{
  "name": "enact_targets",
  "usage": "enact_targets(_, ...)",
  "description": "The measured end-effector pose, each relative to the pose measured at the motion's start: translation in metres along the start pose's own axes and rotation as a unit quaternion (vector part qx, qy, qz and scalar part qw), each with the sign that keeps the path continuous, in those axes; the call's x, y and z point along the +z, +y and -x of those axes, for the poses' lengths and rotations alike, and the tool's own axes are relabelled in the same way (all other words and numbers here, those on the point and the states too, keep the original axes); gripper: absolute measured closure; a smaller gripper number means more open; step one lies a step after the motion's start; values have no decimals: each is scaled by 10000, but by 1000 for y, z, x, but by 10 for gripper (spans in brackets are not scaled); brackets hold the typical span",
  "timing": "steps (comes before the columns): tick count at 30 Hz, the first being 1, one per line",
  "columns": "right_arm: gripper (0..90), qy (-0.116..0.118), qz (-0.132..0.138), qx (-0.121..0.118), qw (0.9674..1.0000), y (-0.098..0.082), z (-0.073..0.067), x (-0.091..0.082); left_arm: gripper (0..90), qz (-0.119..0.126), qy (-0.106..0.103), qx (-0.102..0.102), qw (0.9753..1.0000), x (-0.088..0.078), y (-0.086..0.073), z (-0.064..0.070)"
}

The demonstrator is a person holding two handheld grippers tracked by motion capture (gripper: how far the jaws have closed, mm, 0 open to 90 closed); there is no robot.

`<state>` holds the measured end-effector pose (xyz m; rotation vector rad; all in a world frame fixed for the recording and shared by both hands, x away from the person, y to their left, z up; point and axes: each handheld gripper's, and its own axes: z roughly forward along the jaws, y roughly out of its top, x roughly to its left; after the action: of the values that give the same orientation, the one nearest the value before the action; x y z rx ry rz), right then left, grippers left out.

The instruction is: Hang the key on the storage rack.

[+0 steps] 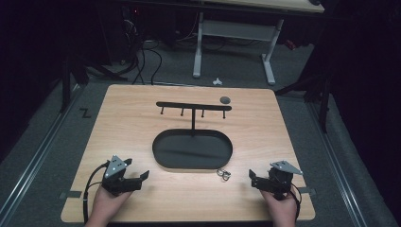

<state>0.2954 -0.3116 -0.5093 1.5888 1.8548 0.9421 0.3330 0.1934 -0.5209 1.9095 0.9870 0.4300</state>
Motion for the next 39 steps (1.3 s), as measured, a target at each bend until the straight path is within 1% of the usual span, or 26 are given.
enact_targets(1, 0, 110, 5, 48, 9999, -1, 0, -1, 152, -2, -15, 10, 10000, 2, 1, 0)
enact_targets(2, 0, 310, 18, 77, 9995, -3, 1, -2, 150, 6, -23, 32, 10000, 4, 1, 1)
enact_targets(3, 8, 408, 26, 106, 9991, -4, 2, -3, 150, 3, -21, 57, 10000, 6, 2, 1)
enact_targets(5, 9, 413, -14, 121, 9991, -5, 3, -3, 150, -21, -30, 77, 10000, 8, 3, 1)
enact_targets(6, 8, 475, 26, 84, 9988, -5, 5, -5, 145, -84, -65, 65, 9999, 11, 4, 1)
enact_targets(7, 3, 456, 54, 96, 9989, -5, 5, -6, 141, -111, -63, 61, 9999, 12, 4, 1)
enact_targets(10, 0, 390, 202, -58, 9990, -5, 5, -10, 134, -76, -25, 56, 10000, 9, 5, 1)
enact_targets(11, 0, 390, 202, -58, 9990, -5, 5, -10, 134, -76, -25, 56, 10000, 9, 5, 1)
enact_targets(12, 0, 464, 308, 27, 9984, -5, 5, -12, 134, -57, -9, 54, 10000, 7, 5, 0)
enact_targets(13, 0, 505, 324, 55, 9982, -5, 4, -12, 134, -49, 7, 52, 10000, 6, 5, 0)
enact_targets(14, 1, 625, 367, 35, 9974, -6, 4, -12, 134, -48, 4, 36, 10000, 6, 5, -1)
enact_targets(15, 14, 658, 381, -26, 9971, -7, 2, -12, 134, -48, 4, 36, 10000, 6, 5, -1)
enact_targets(16, 33, 704, 367, -35, 9968, -8, 1, -11, 134, -45, 16, 28, 10000, 6, 5, -1)
enact_targets(17, 33, 704, 367, -35, 9968, -8, 1, -11, 134, -45, 16, 28, 10000, 6, 5, -1)
enact_targets(18, 54, 842, 346, -9, 9958, -9, 1, -11, 134, -55, 38, 72, 10000, 6, 5, 0)
enact_targets(20, 77, 815, 396, -3, 9959, -9, 0, -11, 135, -37, 0, 136, 9999, 5, 4, 1)
enact_targets(22, 107, 799, 505, -26, 9955, -9, -2, -13, 137, -33, -6, 167, 9999, 5, 4, 2)
enact_targets(23, 123, 789, 584, -74, 9951, -9, -3, -14, 137, -32, -8, 171, 9998, 5, 4, 2)
enact_targets(25, 140, 685, 722, -149, 9949, -10, -5, -15, 137, -39, -5, 176, 9998, 4, 4, 2)
enact_targets(26, 143, 638, 765, -159, 9949, -11, -6, -15, 137, -48, -8, 174, 9998, 4, 4, 2)
enact_targets(27, 144, 640, 782, -138, 9948, -12, -7, -15, 137, -49, -7, 178, 9998, 4, 4, 2)
enact_targets(30, 148, 689, 742, -91, 9948, -11, -9, -15, 139, -58, -29, 195, 9998, 5, 4, 2)
enact_targets(33, 150, 692, 712, -125, 9950, -11, -13, -14, 140, -71, -49, 196, 9998, 6, 3, 3)
enact_targets(35, 163, 719, 709, -159, 9948, -10, -17, -14, 140, -91, -61, 195, 9997, 6, 4, 3)
enact_targets(38, 167, 707, 693, -341, 9945, -10, -24, -13, 141, -95, -75, 189, 9997, 6, 4, 4)
enact_targets(39, 167, 707, 693, -341, 9945, -10, -24, -13, 142, -95, -75, 189, 9997, 6, 4, 4)
